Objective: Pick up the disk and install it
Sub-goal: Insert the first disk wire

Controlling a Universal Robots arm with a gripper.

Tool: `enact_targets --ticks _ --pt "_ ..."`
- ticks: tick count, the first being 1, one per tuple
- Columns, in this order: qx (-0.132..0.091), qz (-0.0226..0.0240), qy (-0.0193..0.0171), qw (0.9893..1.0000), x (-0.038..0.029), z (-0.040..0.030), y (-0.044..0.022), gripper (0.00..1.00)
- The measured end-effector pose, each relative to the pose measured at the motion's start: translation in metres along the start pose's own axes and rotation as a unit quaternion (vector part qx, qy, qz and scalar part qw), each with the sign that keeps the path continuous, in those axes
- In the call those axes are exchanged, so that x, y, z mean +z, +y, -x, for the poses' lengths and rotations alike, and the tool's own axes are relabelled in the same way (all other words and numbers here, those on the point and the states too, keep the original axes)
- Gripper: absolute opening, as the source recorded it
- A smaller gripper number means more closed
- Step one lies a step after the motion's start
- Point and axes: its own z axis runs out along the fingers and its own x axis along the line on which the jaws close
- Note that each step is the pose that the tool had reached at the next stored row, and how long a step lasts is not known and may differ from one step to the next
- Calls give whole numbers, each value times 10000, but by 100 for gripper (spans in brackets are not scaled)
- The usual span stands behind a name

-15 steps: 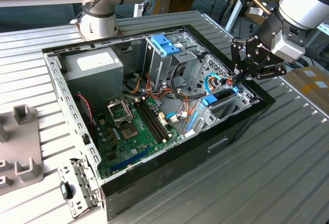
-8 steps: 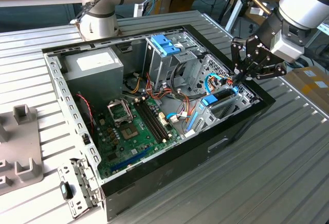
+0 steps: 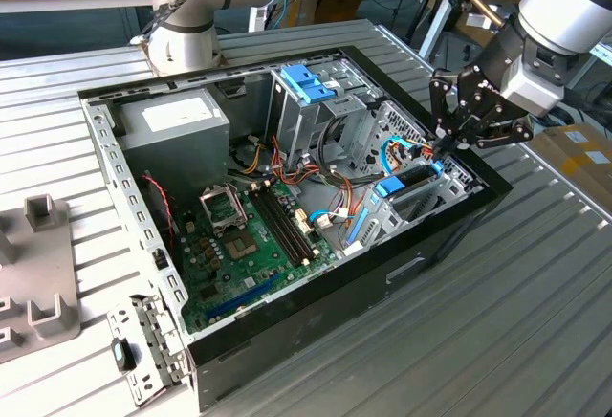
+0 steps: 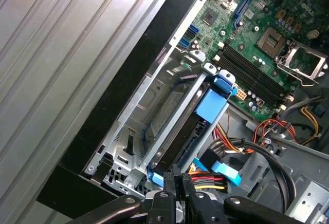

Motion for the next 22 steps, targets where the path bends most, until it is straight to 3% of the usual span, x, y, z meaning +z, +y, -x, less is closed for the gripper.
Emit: enact_targets --ticks 22 --pt "272 -33 17 9996 0 0 0 17"
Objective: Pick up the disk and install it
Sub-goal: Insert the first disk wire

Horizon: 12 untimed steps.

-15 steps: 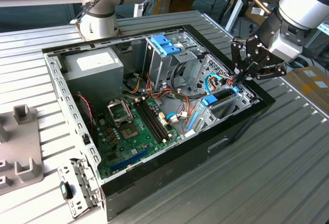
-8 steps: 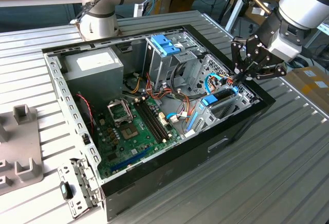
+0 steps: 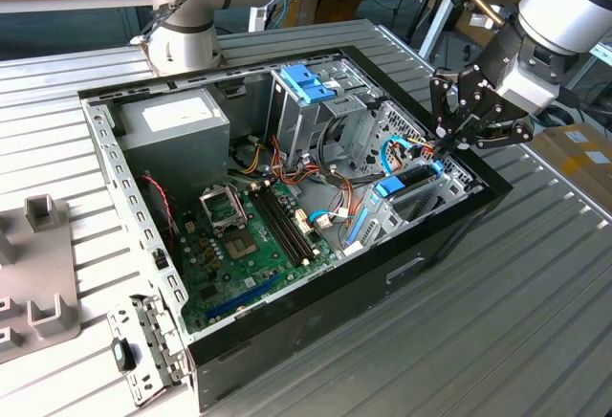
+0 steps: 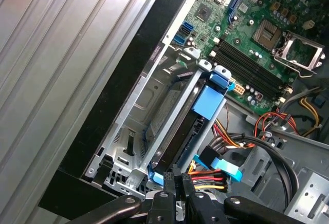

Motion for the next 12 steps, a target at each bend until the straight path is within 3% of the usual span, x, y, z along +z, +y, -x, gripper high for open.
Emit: enact_targets --ticks 12 --pt "165 -20 11 9999 0 0 0 17"
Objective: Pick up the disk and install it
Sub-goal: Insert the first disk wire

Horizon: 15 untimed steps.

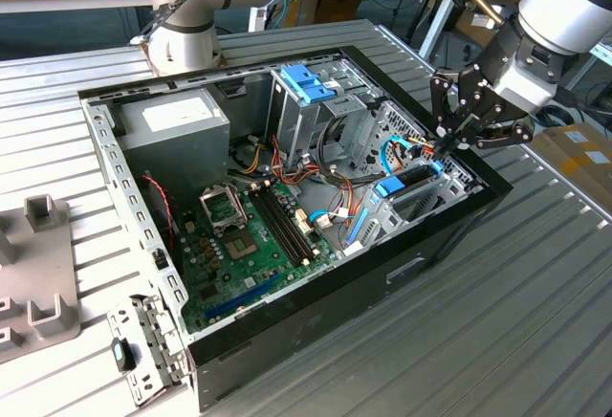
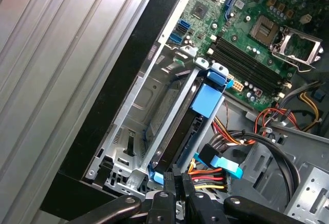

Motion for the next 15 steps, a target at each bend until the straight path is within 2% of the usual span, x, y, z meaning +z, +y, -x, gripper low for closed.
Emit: enact_targets --ticks 15 --pt "155 -19 10 9999 0 0 0 17"
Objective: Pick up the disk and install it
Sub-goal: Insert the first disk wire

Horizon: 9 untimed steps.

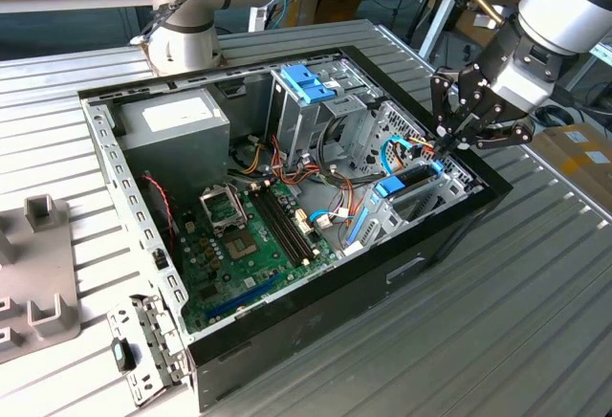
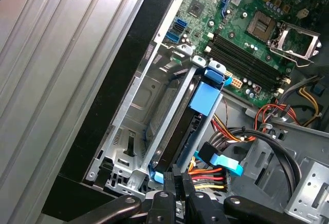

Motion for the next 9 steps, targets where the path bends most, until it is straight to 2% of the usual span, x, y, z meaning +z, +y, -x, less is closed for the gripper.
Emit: enact_targets --ticks 9 --pt "90 -11 5 10000 0 0 0 17"
